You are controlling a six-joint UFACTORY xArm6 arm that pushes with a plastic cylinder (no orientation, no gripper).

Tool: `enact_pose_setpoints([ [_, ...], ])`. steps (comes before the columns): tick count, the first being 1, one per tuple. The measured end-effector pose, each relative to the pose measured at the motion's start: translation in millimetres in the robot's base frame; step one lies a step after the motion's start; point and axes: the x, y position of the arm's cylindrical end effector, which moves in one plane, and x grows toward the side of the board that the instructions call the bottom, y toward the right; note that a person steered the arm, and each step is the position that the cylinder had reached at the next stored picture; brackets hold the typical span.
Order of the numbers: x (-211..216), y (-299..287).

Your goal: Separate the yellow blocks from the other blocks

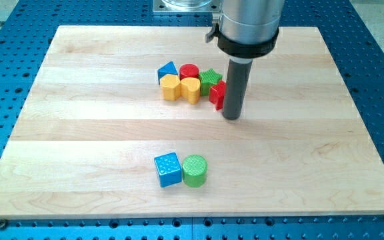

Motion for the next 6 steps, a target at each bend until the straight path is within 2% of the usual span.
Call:
enact_pose_setpoints([
  [1,7.2,-18.4],
  [2,14.8,54.4],
  [3,-35.8,46.3],
  [4,-38.9,-25.2],
  [6,-40.2,-98.5],
])
